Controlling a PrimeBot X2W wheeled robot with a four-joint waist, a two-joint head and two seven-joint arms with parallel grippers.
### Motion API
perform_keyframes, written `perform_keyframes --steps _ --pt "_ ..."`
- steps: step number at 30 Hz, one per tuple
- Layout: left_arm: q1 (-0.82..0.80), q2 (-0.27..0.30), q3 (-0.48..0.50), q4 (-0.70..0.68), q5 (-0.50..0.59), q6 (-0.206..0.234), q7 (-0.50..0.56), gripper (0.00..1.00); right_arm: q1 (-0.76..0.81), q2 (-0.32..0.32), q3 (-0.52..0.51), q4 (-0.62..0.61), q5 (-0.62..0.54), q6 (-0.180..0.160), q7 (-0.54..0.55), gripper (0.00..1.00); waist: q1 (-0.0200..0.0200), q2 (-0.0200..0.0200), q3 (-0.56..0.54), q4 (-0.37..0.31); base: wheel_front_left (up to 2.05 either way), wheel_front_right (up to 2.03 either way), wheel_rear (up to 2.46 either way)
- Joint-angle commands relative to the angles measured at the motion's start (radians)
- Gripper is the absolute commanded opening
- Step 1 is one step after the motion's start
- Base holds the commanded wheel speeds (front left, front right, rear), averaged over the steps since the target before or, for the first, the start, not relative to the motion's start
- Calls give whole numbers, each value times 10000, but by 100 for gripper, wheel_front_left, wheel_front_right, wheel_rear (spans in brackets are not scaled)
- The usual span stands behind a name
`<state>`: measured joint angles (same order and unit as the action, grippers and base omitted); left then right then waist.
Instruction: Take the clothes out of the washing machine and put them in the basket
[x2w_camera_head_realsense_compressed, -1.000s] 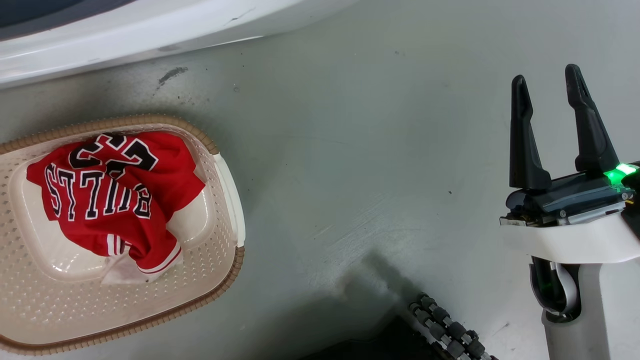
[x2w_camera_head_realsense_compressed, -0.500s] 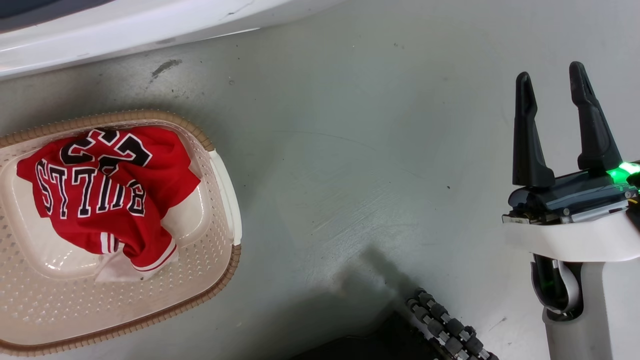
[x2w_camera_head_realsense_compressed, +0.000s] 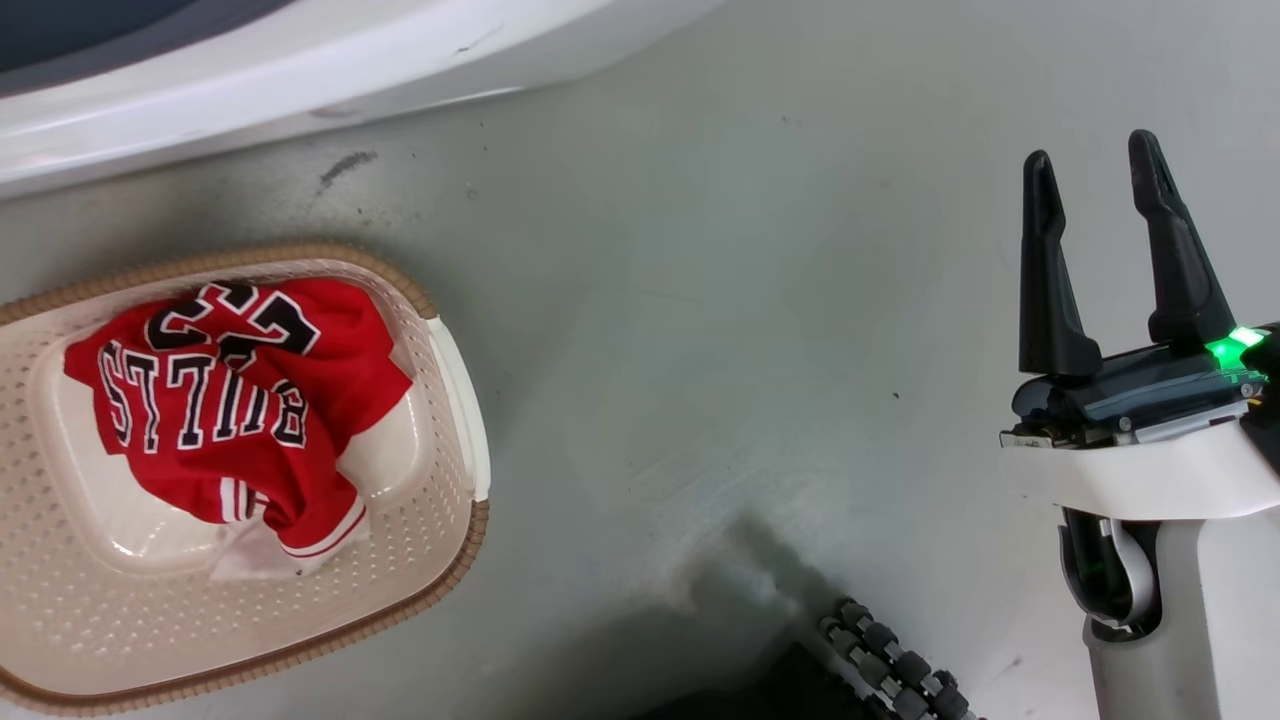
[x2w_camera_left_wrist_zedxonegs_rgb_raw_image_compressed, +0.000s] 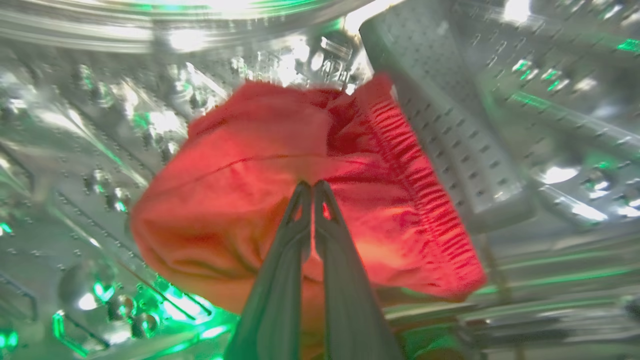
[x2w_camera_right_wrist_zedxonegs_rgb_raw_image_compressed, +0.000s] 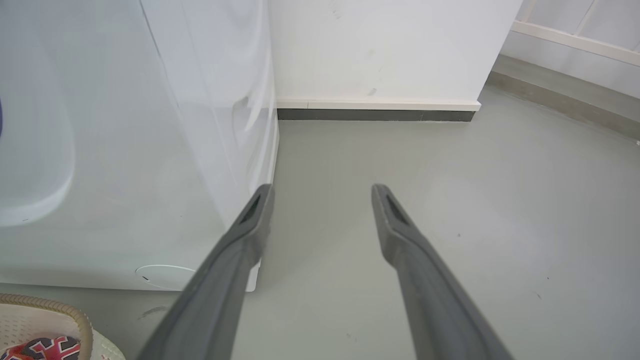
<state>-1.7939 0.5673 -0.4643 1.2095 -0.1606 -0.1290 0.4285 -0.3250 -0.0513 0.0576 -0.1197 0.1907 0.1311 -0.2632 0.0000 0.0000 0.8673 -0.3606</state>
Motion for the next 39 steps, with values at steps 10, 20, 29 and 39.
perform_keyframes --steps 10,20,29,39 --pt "979 -398 -370 58 -662 -1 -1731 0 265 19 -20 207 -314 -7 -24 100 0 0 -1051 388 0 0 0" --pt "2975 -1076 -347 130 -1706 -2 -4051 0 769 15 -91 478 -727 -7 -24 100 0 0 -2409 957 0 0 0" --pt "4916 -1602 -349 164 -2308 -3 -6055 0 1229 16 -75 623 -1050 -7 -24 100 0 0 -3588 1397 0 0 0" --pt "6932 -2053 -29 -1031 -2692 328 -6940 0 1956 16 -197 797 -1376 -7 -24 100 0 0 -4833 1891 0 0 0"
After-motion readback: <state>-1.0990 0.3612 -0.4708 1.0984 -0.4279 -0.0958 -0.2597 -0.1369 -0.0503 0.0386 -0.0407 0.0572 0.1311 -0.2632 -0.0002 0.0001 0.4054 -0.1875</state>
